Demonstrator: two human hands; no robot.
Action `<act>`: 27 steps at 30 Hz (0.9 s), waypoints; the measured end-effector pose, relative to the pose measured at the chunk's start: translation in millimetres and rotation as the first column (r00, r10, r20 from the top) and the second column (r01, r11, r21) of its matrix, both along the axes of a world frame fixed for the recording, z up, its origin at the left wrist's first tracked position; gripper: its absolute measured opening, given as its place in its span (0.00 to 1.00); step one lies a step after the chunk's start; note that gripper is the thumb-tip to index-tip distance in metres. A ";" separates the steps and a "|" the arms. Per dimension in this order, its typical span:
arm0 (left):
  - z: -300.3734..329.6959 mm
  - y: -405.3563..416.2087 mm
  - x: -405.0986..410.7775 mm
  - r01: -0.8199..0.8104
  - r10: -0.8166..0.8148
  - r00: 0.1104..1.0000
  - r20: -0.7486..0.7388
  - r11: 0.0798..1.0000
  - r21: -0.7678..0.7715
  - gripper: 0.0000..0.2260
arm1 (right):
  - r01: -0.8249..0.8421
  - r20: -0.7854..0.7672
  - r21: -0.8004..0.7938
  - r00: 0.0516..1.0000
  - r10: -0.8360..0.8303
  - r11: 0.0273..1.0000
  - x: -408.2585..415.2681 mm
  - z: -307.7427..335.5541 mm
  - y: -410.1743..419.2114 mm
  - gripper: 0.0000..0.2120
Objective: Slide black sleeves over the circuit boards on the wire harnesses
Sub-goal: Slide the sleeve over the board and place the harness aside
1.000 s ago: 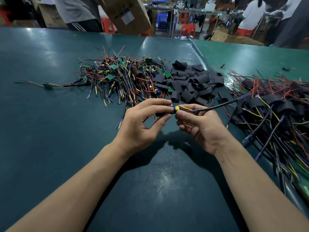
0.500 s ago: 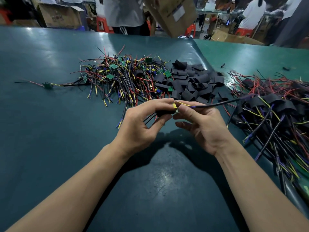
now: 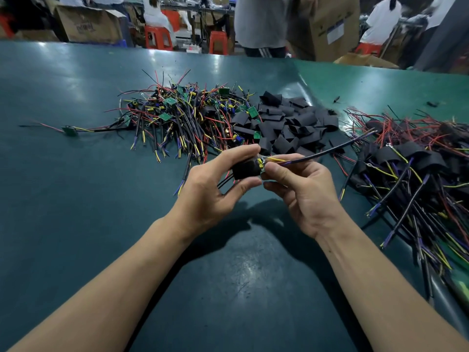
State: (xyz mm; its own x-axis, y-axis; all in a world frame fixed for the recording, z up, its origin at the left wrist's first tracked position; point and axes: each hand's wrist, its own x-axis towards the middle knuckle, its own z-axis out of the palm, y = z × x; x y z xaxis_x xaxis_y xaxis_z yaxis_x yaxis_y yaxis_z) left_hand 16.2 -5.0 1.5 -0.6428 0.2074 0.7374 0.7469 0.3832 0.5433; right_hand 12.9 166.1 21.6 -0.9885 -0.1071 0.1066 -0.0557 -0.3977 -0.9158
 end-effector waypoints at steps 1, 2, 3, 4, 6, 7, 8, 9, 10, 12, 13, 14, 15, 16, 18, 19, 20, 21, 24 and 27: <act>0.6 -0.8 -0.6 -0.023 0.024 1.000 0.006 0.999 -0.042 0.26 | 0.015 0.013 -0.035 1.000 -0.015 0.999 -0.3 -0.8 -1.9 0.05; 1.1 -2.1 -1.6 -0.072 0.072 0.997 0.003 0.994 -0.088 0.29 | 0.040 0.025 -0.071 0.999 -0.038 0.997 -1.3 -1.4 -3.2 0.05; 1.5 -3.7 -2.8 -0.159 0.157 0.987 -0.027 0.979 -0.126 0.29 | 0.072 0.027 -0.093 0.997 -0.070 0.993 -2.5 -1.9 -3.6 0.05; 2.4 -5.5 -3.6 -0.286 0.275 0.957 -0.096 0.948 -0.139 0.26 | 0.106 0.015 -0.103 0.994 -0.105 0.989 -3.5 -2.2 -3.7 0.05; 2.7 -7.9 -4.4 -0.536 0.509 0.821 -0.258 0.843 -0.044 0.15 | 0.160 -0.039 -0.112 0.985 -0.165 0.981 -4.6 -1.9 -4.5 0.06; 2.1 -7.1 -3.9 -0.578 0.561 0.782 -0.273 0.816 0.023 0.11 | 0.182 -0.076 -0.103 0.979 -0.190 0.978 -4.6 -1.9 -4.8 0.08; 1.7 -4.6 -2.7 -0.563 0.559 0.794 -0.240 0.825 0.058 0.10 | 0.209 -0.121 -0.067 0.969 -0.215 0.976 -4.3 -2.4 -5.7 0.10; 1.4 -0.6 -1.3 -0.513 0.516 0.841 -0.162 0.856 0.065 0.11 | 0.236 -0.170 -0.011 0.957 -0.235 0.972 -3.4 -3.2 -6.9 0.12; 1.0 3.3 0.4 -0.463 0.467 0.882 -0.070 0.884 0.063 0.12 | 0.256 -0.217 0.047 0.946 -0.241 0.965 -2.2 -4.4 -8.9 0.12; -0.4 7.4 2.1 -0.422 0.420 0.906 0.042 0.904 0.061 0.14 | 0.263 -0.266 0.121 0.937 -0.224 0.957 0.4 -6.3 -12.7 0.11; -0.9 8.0 2.1 -0.420 0.417 0.907 0.050 0.905 0.065 0.14 | 0.263 -0.276 0.139 0.936 -0.218 0.955 1.2 -7.0 -13.9 0.11; -0.6 8.1 1.8 -0.424 0.421 0.906 0.048 0.903 0.076 0.13 | 0.273 -0.285 0.155 0.933 -0.221 0.949 1.1 -7.7 -14.4 0.11; 0.2 8.3 1.5 -0.431 0.428 0.903 0.045 0.898 0.091 0.13 | 0.293 -0.299 0.174 0.925 -0.233 0.940 0.7 -7.9 -14.6 0.11; 1.1 8.6 1.4 -0.433 0.430 0.901 0.045 0.895 0.109 0.12 | 0.322 -0.320 0.200 0.914 -0.249 0.925 0.2 -8.3 -15.0 0.11; 2.2 9.5 2.0 -0.417 0.413 0.909 0.062 0.897 0.148 0.12 | 0.381 -0.387 0.258 0.883 -0.266 0.888 -0.3 -10.3 -15.1 0.09; 2.1 10.3 2.8 -0.399 0.391 0.917 0.080 0.902 0.165 0.11 | 0.403 -0.423 0.276 0.866 -0.266 0.873 0.4 -11.6 -15.1 0.08; 2.1 11.0 3.5 -0.376 0.360 0.926 0.114 0.907 0.188 0.11 | 0.425 -0.460 0.289 0.847 -0.265 0.858 1.3 -13.0 -15.0 0.07; 2.0 11.7 3.6 -0.351 0.321 0.933 0.164 0.911 0.216 0.11 | 0.460 -0.511 0.303 0.818 -0.265 0.834 1.7 -14.3 -14.1 0.05; 1.5 13.5 3.4 -0.300 0.224 0.932 0.284 0.917 0.261 0.13 | 0.605 -0.721 0.344 0.660 -0.211 0.718 -0.3 -16.8 -9.5 0.04; -0.1 13.1 3.2 -0.265 0.177 0.939 0.297 0.920 0.290 0.13 | 0.675 -0.794 0.352 0.582 -0.175 0.648 -3.4 -18.6 -7.3 0.05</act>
State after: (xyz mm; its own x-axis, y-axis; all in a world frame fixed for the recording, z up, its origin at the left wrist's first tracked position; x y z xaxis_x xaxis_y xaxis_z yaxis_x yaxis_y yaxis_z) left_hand 19.4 8.1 1.5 -0.8216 -0.1812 0.5405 0.4792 0.2940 0.8270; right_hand 9.5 158.8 3.0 -0.5996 0.0245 0.8000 -0.7157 0.4310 -0.5496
